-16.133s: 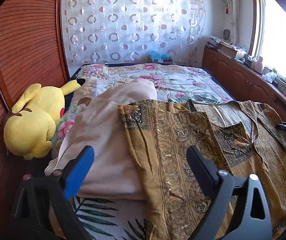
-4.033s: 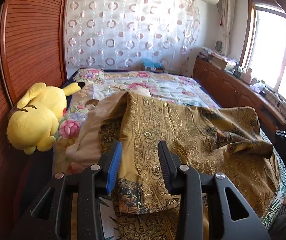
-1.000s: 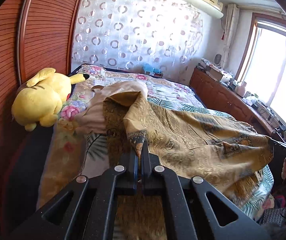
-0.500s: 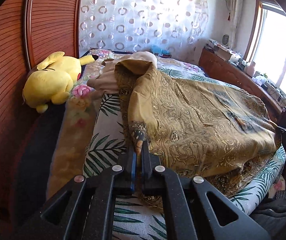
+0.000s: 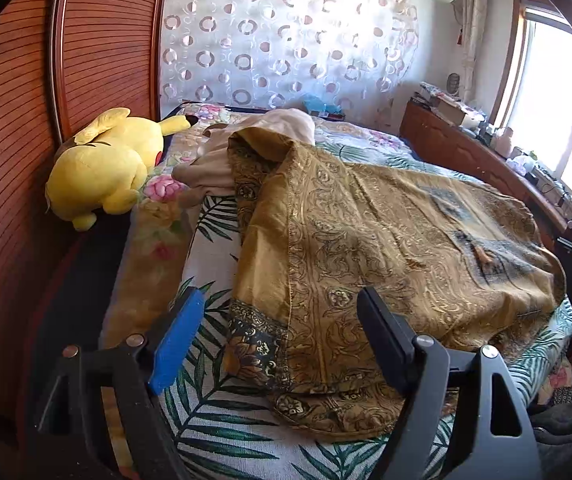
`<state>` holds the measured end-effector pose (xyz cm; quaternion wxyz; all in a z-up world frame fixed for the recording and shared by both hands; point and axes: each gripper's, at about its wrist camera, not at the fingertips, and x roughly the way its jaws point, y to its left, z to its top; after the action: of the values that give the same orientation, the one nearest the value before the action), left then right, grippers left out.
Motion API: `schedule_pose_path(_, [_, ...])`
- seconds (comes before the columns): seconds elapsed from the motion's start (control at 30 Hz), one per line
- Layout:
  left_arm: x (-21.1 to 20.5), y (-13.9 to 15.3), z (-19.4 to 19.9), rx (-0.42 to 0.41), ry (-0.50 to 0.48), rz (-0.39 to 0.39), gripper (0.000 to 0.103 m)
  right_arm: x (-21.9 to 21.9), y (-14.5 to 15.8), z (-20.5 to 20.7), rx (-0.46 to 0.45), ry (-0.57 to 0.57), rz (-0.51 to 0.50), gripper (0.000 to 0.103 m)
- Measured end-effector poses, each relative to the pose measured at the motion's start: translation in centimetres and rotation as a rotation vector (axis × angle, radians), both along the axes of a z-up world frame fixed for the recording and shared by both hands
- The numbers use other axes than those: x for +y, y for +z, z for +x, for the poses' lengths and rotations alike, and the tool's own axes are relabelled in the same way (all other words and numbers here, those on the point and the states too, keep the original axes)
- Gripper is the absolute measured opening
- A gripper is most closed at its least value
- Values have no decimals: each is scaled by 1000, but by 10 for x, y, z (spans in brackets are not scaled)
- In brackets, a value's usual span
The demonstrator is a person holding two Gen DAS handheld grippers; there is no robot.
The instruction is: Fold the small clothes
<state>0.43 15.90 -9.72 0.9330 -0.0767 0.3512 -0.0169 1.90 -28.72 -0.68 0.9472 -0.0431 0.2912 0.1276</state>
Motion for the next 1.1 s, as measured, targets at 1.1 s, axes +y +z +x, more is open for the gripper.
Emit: schedule_pose_path(1.1, [5, -40, 5, 104, 58, 39, 80, 61, -55, 6, 70, 136, -52, 41])
